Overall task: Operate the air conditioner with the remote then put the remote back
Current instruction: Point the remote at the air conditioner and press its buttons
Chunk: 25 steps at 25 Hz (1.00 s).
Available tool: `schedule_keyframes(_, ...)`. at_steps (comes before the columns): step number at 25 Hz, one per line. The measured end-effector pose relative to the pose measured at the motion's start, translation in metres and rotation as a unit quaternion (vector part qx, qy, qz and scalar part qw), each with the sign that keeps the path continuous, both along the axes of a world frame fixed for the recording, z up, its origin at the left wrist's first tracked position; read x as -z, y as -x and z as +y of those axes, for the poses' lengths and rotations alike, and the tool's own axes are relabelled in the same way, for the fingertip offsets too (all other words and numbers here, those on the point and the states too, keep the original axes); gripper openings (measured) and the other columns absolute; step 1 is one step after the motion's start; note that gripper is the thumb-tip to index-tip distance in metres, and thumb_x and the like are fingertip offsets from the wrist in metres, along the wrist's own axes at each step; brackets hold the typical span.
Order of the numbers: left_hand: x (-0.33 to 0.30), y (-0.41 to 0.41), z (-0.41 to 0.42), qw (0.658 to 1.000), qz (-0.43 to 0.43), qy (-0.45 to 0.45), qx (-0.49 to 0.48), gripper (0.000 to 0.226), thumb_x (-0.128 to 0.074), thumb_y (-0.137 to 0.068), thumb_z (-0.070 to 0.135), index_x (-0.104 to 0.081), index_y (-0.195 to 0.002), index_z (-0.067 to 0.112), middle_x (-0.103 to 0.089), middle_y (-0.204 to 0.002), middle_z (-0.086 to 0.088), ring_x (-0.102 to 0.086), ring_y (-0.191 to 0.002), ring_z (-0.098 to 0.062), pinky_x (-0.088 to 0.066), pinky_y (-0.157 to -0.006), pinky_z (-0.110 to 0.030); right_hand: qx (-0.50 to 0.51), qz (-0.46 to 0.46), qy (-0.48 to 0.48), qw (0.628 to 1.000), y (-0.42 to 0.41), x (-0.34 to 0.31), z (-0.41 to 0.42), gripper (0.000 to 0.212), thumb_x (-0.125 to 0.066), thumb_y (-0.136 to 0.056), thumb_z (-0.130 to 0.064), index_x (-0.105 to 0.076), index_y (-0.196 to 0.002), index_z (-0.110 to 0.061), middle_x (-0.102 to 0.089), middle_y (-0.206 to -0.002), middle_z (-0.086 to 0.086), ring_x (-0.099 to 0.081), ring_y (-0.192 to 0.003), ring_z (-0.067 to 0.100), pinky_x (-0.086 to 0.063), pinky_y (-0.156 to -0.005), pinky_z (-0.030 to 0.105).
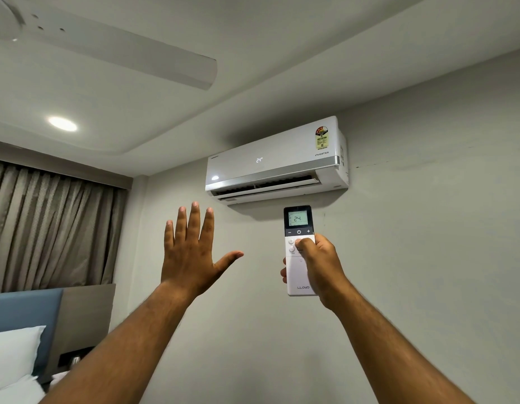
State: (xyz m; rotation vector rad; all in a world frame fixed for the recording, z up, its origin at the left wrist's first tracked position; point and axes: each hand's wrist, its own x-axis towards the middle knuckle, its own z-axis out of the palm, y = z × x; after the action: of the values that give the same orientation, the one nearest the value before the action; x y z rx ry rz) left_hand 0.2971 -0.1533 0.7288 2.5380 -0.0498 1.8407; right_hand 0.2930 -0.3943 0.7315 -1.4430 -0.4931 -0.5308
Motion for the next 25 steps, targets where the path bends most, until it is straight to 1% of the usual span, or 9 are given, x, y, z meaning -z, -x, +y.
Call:
schedule_keyframes(4,0.001,-0.001,0.002,1.000,0.003,-0.001,-0.003,0.105,-0.008,-0.070,0.087,0.007,-0.148,0.018,0.009,-0.158,-0.012,0.008,-0.147,-0.034,0.000,-0.117,-0.053,0.002,-0.004,-0.001,1.000,0.000,-0.001,0.002,0.008,-0.049,-0.095,-0.022,-0.054,-0.098,-0.017,-0.069,-0.084,0.018,-0.069,-0.053,0.025,-0.056,-0.048,0.031)
schedule_keyframes(7,0.000,-0.002,0.003,1.000,0.003,-0.003,-0.003,0.105,-0.008,-0.070,0.087,0.007,-0.148,0.018,0.008,-0.159,-0.012,0.008,-0.147,-0.034,-0.001,-0.118,-0.053,0.006,-0.005,-0.004,1.000,0.000,-0.002,0.002,0.010,-0.049,-0.095,-0.023,-0.054,-0.101,-0.016,-0.068,-0.088,0.019,-0.069,-0.055,0.027,-0.056,-0.049,0.031)
schedule_keyframes(12,-0.003,-0.002,0.005,1.000,0.001,-0.004,-0.006,0.104,-0.006,-0.070,0.088,0.010,-0.147,0.019,0.009,-0.159,-0.012,0.008,-0.147,-0.034,0.000,-0.117,-0.053,-0.002,-0.008,-0.011,1.000,0.001,-0.003,0.004,0.009,-0.048,-0.094,-0.020,-0.055,-0.099,-0.016,-0.068,-0.081,0.017,-0.069,-0.050,0.024,-0.056,-0.047,0.032)
schedule_keyframes(17,-0.002,-0.004,0.008,1.000,0.000,-0.003,-0.004,0.104,-0.006,-0.070,0.088,0.010,-0.147,0.019,0.011,-0.158,-0.011,0.008,-0.147,-0.033,0.000,-0.117,-0.053,0.006,-0.008,-0.001,1.000,0.000,-0.005,0.007,0.010,-0.049,-0.096,-0.023,-0.054,-0.102,-0.016,-0.068,-0.087,0.019,-0.069,-0.054,0.026,-0.056,-0.049,0.032)
schedule_keyframes(20,-0.001,-0.004,0.011,1.000,0.001,-0.002,-0.004,0.105,-0.005,-0.070,0.088,0.009,-0.148,0.019,0.010,-0.158,-0.011,0.008,-0.147,-0.034,0.000,-0.117,-0.053,0.003,-0.010,-0.004,1.000,0.000,-0.006,0.008,0.011,-0.049,-0.096,-0.022,-0.054,-0.104,-0.016,-0.068,-0.086,0.019,-0.069,-0.055,0.027,-0.057,-0.051,0.033)
schedule_keyframes(25,0.000,-0.006,0.013,1.000,-0.001,-0.002,-0.001,0.105,-0.007,-0.071,0.087,0.009,-0.148,0.018,0.010,-0.158,-0.011,0.009,-0.147,-0.033,0.000,-0.118,-0.052,-0.003,-0.016,-0.017,1.000,0.003,-0.007,0.008,0.008,-0.048,-0.097,-0.021,-0.055,-0.098,-0.020,-0.068,-0.081,0.016,-0.069,-0.048,0.020,-0.055,-0.044,0.029)
